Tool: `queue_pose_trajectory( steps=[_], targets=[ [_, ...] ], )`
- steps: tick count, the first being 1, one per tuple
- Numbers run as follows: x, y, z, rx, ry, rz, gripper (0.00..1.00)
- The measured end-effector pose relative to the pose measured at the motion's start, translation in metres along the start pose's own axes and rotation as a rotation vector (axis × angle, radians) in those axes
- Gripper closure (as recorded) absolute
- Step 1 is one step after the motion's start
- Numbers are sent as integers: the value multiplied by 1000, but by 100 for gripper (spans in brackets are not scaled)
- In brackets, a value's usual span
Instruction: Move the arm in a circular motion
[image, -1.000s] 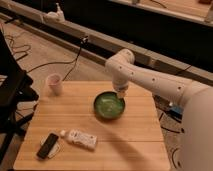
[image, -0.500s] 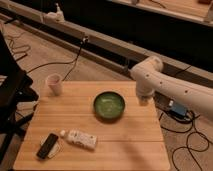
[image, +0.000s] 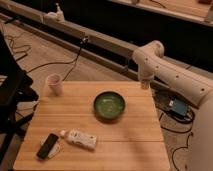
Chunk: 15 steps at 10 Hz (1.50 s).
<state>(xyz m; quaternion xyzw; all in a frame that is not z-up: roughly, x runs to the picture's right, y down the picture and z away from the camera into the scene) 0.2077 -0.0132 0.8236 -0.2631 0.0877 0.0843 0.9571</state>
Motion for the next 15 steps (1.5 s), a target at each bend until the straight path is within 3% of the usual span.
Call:
queue_pose_trajectory(
  steps=[1,2,4,6,7,8,10,11,12,15],
  targets=[
    [-20,-2,2,-6,-25,-19,100],
    [-74,-1,8,-25,-106,-71,100],
    [-130,22,14,-60,-190,-167,100],
    [-153,62,18,-92,-230,-271,100],
    [-146,80,19,-100,-230,-294,100],
    [-120,104,22,-111,-218,-286,100],
    [-53,123,22,-112,-177,-161,100],
    [-6,126,21,-99,-141,-61,100],
    [34,121,17,-78,-104,27,100],
    [91,81,5,-17,-14,152,100]
  ],
)
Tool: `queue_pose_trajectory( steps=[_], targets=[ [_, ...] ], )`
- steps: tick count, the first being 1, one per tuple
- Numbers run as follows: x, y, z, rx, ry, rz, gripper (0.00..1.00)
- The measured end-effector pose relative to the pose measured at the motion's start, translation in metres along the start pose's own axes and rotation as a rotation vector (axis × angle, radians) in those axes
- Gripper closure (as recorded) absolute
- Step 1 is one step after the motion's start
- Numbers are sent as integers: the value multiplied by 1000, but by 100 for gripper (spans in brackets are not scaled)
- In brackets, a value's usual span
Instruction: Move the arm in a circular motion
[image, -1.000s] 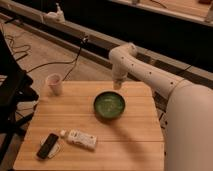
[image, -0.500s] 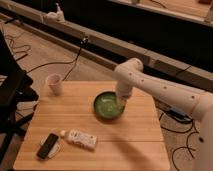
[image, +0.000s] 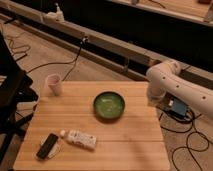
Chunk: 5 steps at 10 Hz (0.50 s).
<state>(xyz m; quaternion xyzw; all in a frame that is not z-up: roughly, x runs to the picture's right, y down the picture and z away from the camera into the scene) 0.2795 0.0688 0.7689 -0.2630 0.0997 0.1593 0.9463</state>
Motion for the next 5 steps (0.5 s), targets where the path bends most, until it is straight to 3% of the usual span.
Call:
queue_pose_trajectory(
  steps=[1,2,3,5],
  targets=[
    [-5,-20,-4,22,27,1,100],
    [-32,-37,-8,40,39,-35,100],
    [-72,-41,-7,40,37,-109,100],
    [-157,-24,2,17,12,-293,100]
  ],
)
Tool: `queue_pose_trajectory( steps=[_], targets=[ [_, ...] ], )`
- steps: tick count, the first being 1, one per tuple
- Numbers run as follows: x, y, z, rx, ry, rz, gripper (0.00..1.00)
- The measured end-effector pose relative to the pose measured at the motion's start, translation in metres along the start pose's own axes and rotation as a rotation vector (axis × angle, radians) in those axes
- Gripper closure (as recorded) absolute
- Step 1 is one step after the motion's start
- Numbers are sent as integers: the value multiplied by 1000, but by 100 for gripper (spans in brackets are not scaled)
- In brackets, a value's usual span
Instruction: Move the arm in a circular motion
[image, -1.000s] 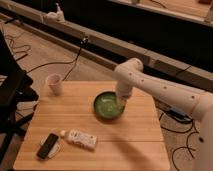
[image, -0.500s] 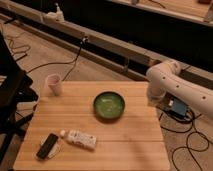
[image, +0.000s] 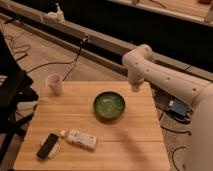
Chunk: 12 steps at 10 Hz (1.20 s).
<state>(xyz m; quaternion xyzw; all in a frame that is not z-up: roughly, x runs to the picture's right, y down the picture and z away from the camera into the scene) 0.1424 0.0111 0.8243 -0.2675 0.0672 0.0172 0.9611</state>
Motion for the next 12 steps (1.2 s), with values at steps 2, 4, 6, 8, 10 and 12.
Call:
queue_pose_trajectory(
  steps=[2,4,6,8,10,12],
  targets=[
    [-66,15,5,-20,-48,-158,100],
    [-84,40,4,-13,-69,-231,100],
    [-70,80,3,-7,-63,-236,100],
    [-31,114,9,-19,-15,-173,100],
    [34,128,17,-23,74,-46,100],
    [88,113,17,-9,163,61,100]
  ],
)
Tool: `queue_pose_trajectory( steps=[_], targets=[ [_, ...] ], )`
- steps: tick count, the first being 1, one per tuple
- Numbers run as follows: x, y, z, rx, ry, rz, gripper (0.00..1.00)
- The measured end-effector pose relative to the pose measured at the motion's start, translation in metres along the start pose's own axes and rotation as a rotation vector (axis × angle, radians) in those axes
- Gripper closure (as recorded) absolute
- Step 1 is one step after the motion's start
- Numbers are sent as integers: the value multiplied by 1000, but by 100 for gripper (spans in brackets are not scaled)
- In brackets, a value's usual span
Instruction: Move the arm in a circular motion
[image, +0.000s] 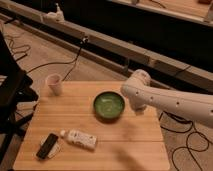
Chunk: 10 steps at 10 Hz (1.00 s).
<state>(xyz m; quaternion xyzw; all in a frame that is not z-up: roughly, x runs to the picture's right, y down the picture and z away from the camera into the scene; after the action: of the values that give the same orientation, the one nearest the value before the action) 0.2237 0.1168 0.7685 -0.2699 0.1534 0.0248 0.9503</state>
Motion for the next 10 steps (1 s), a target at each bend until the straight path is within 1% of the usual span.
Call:
queue_pose_trajectory(
  steps=[1,2,3,4,5,6,7,8,9,10],
  targets=[
    [13,-15,-1,11,31,28,100],
    [17,-47,-7,41,64,48,100],
    [-1,-76,-17,72,74,25,100],
    [-35,-97,-26,96,61,-25,100],
    [-69,-106,-32,108,40,-78,100],
    [-114,-104,-38,100,-5,-157,100],
    [-149,-89,-40,67,-57,-231,100],
    [-165,-74,-41,33,-97,-274,100],
    [-179,-50,-43,-16,-149,-323,100],
    [-178,-29,-43,-60,-187,-350,100]
  ],
)
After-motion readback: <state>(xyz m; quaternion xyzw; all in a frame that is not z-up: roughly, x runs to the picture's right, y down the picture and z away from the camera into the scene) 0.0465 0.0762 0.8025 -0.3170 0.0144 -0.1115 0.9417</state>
